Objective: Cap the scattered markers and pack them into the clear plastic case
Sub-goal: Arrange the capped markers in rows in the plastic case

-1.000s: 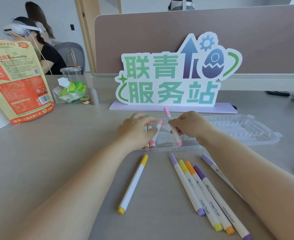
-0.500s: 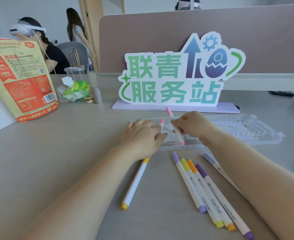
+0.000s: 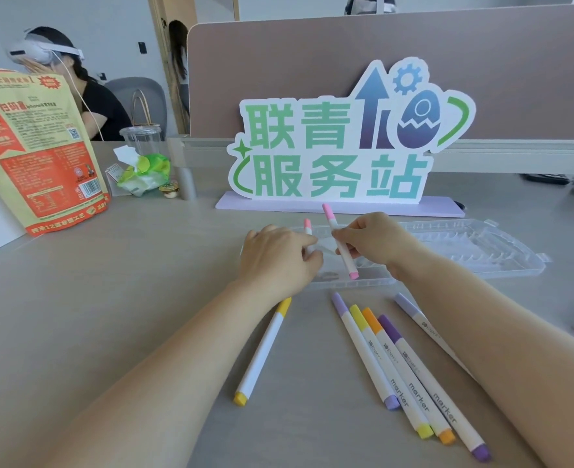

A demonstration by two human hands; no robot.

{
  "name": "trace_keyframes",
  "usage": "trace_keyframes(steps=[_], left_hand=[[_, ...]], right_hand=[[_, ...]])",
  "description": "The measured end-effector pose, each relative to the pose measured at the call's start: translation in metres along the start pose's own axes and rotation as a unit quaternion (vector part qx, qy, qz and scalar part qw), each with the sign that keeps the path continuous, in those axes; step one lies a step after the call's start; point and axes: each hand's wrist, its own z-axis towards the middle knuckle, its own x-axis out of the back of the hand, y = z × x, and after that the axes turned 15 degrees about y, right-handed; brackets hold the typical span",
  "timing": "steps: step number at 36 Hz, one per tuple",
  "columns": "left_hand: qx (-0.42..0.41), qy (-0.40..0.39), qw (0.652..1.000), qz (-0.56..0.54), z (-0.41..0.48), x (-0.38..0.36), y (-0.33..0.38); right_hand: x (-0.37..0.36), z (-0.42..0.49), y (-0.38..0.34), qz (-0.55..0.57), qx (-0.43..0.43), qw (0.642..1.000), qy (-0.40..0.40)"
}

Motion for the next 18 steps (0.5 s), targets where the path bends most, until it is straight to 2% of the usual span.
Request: trace_keyframes(steps=[3,9,18], left_hand=[[0.006,0.0,1.0,0.01,-0.001,0.003,-0.002],[0.012,-0.073,0.997,0.0,-0.003,0.0,-0.006],[0.018,-0.094,0.995,-0.036,-0.003,0.001,-0.014]], right_hand=[[-0.001,0.0,0.0,-0.004,0.003,1.0,-0.002],[0.0,-0.002,0.001,-0.001,-0.001,1.0,-0.003],[0.0,-0.003,0.001,-0.004,0.002,1.0,0.003]])
